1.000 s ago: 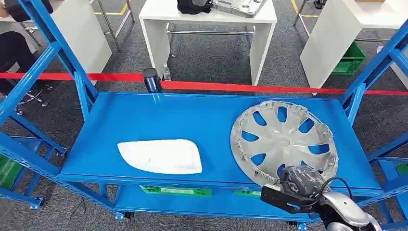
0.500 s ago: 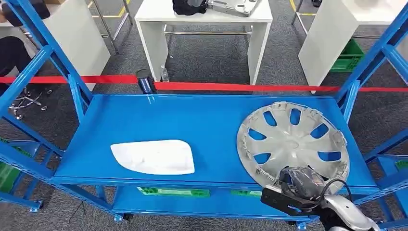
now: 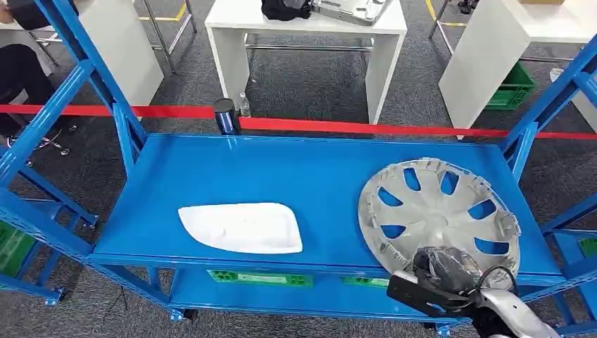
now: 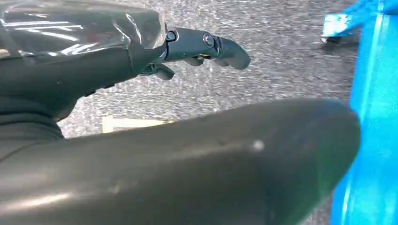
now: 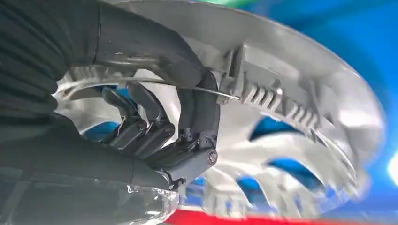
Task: Take the parts from the cabinet and place them on the table.
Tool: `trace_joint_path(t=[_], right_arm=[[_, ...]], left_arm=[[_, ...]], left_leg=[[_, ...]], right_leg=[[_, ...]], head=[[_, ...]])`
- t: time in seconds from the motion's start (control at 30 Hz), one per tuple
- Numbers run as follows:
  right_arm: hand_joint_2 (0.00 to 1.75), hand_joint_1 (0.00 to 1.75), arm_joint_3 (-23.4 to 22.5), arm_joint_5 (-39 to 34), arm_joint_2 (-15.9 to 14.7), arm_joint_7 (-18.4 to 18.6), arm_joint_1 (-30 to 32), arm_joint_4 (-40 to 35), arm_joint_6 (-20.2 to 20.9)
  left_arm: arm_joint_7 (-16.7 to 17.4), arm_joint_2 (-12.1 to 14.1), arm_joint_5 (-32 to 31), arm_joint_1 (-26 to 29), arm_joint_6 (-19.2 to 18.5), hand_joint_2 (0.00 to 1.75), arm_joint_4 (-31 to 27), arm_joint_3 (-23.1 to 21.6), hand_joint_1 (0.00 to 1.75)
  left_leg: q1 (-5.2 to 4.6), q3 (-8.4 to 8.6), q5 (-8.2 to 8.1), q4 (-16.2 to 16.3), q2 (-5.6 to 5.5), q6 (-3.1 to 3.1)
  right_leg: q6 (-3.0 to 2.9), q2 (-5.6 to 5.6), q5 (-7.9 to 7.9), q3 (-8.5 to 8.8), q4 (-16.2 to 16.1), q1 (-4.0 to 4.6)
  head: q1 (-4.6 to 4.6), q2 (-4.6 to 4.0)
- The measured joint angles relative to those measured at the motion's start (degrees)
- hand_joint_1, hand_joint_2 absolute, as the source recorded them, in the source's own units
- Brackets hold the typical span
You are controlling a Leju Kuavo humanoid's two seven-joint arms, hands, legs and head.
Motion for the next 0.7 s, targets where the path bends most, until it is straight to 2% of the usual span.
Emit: trace_joint_path(t=[0.03,0.07,0.13,0.17,0.2,0.23,0.3,0.33,0.37,0.4,0.43,0.47,0.5,0.53,0.63,0.67,0.7], right_arm=[[1.75,1.75,-0.6,-2.9,0.4,-2.5,0.1,-0.1,-1.7],[1.75,1.75,-1.3,-6.4,0.9,-5.9,0.2,-0.4,-3.3],[1.75,1.75,-2.7,-13.8,2.3,-13.5,0.2,-1.4,-6.0],[1.75,1.75,-3.5,-17.8,3.0,-17.1,0.2,-1.7,-6.8],[1.75,1.75,-4.2,-21.2,3.5,-20.0,-0.2,-2.2,-7.2],[1.75,1.75,-4.6,-25.1,4.2,-22.9,-0.7,-2.6,-7.2],[1.75,1.75,-5.2,-31.7,5.2,-27.7,-1.9,-3.0,-7.3],[1.75,1.75,-5.4,-34.2,5.7,-29.3,-2.5,-3.0,-7.4],[1.75,1.75,-5.4,-36.2,6.1,-30.6,-3.1,-3.0,-7.4],[1.75,1.75,-5.3,-37.6,6.6,-31.5,-3.7,-3.0,-7.4],[1.75,1.75,-5.2,-38.9,6.9,-32.3,-4.2,-3.2,-7.4],[1.75,1.75,-5.1,-39.7,7.1,-32.6,-4.7,-3.4,-7.4],[1.75,1.75,-5.0,-40.3,7.4,-32.9,-5.0,-3.7,-7.4],[1.75,1.75,-5.0,-40.8,7.8,-33.1,-5.4,-3.8,-7.5],[1.75,1.75,-4.5,-41.2,8.5,-33.2,-5.9,-4.1,-7.5],[1.75,1.75,-4.4,-41.3,8.5,-33.2,-6.1,-4.3,-7.5],[1.75,1.75,-4.4,-41.5,8.6,-33.3,-6.1,-4.4,-7.5]], left_arm=[[-0.2,-0.2,-0.1,0.0,-0.8,0.00,-0.4,0.2,0.00],[-0.4,-0.3,-0.2,0.0,-1.4,0.00,-0.9,0.4,0.00],[-0.9,-0.9,-0.6,0.0,-1.9,0.00,-1.7,1.4,0.00],[-1.2,-1.1,-0.8,0.0,-2.0,0.00,-2.2,1.9,0.00],[-1.5,-1.5,-1.0,0.0,-2.0,0.00,-2.5,2.3,0.00],[-1.7,-1.7,-1.3,-0.1,-2.0,0.00,-2.8,2.7,0.00],[-2.0,-2.3,-1.4,-0.2,-2.1,0.00,-3.5,3.9,0.00],[-2.0,-2.6,-1.7,-0.2,-2.4,0.00,-4.1,4.5,0.00],[-2.0,-3.1,-1.9,-0.2,-2.7,0.00,-4.6,5.1,0.00],[-2.0,-3.4,-1.9,-0.2,-2.9,0.00,-5.2,5.7,0.00],[-2.0,-3.7,-2.0,-0.2,-3.3,0.00,-5.7,6.2,0.00],[-2.0,-4.0,-2.0,-0.2,-3.5,0.00,-6.4,6.7,0.00],[-2.0,-4.2,-2.1,-0.2,-3.7,0.00,-7.1,7.1,0.00],[-2.0,-4.3,-2.3,-0.4,-3.9,0.00,-7.6,7.6,0.00],[-2.0,-4.8,-2.4,-0.4,-4.0,0.00,-8.8,8.5,0.00],[-2.0,-5.0,-2.4,-0.5,-4.0,0.00,-9.1,8.7,0.00],[-2.0,-5.2,-2.4,-0.5,-4.0,0.00,-9.4,8.9,0.00]], left_leg=[[-0.42,-0.33,-0.45,0.5,-0.04,-0.31],[-0.42,-0.48,-0.43,0.5,-0.03,-0.42],[-0.24,-0.49,-0.28,0.6,0.07,-0.78],[-0.09,-0.59,-0.65,0.9,0.07,-1.04],[-0.03,-1.36,-1.85,2.3,-0.06,-1.50],[0.21,-2.73,-3.98,5.5,-0.05,-1.95],[0.68,-7.29,-8.38,15.6,-0.05,-2.56],[0.78,-8.98,-9.27,19.1,-0.05,-2.66],[0.80,-9.29,-8.75,19.5,-0.05,-2.63],[0.80,-8.21,-6.89,17.0,-0.05,-2.52],[0.78,-6.07,-4.37,12.4,-0.06,-2.30],[0.68,-3.13,-1.59,6.4,-0.10,-1.84],[0.45,-0.76,-0.23,1.4,-0.15,-1.14],[0.23,-0.40,-0.95,0.7,0.03,-0.99],[-0.23,-0.80,-0.74,0.6,-0.04,-0.57],[-0.10,-0.34,-0.21,-0.2,-0.02,-0.02],[0.35,0.32,0.47,-1.2,0.11,0.22]], right_leg=[[-0.95,0.18,0.37,0.01,0.1,0.26],[-1.51,0.18,0.43,0.06,0.3,0.28],[-2.09,0.33,0.65,-0.16,0.2,0.50],[-2.44,0.32,0.87,-0.08,0.1,-0.08],[-2.57,0.37,0.83,-0.06,0.1,-0.08],[-2.88,0.37,0.87,-0.08,0.1,-0.07],[-2.89,0.39,0.87,-0.20,0.1,0.06],[-2.89,0.38,0.87,-0.20,0.1,0.11],[-2.88,0.38,0.86,-0.15,0.1,0.14],[-2.87,0.40,0.85,-0.09,0.1,0.18],[-2.86,0.44,0.85,-0.01,0.1,0.25],[-2.85,0.48,0.84,0.11,0.1,0.37],[-2.84,0.47,0.84,0.11,0.0,0.19],[-2.69,0.43,0.90,-0.10,0.0,0.75],[-1.85,0.29,1.18,-0.19,-0.3,0.35],[-1.51,0.28,1.29,-0.10,-0.6,0.54],[-1.56,0.27,0.55,-0.75,0.3,0.39]], head=[[-0.04,0.00],[-0.07,0.00],[-0.05,0.00],[0.00,0.00],[-0.15,0.00],[-0.44,0.00],[-0.44,0.00],[-0.39,0.00],[-0.46,0.00],[-0.44,0.00],[-0.44,0.00],[-0.48,0.00],[-0.39,0.00],[-0.28,0.00],[-0.39,0.00],[-0.42,0.00],[-0.33,0.00]])
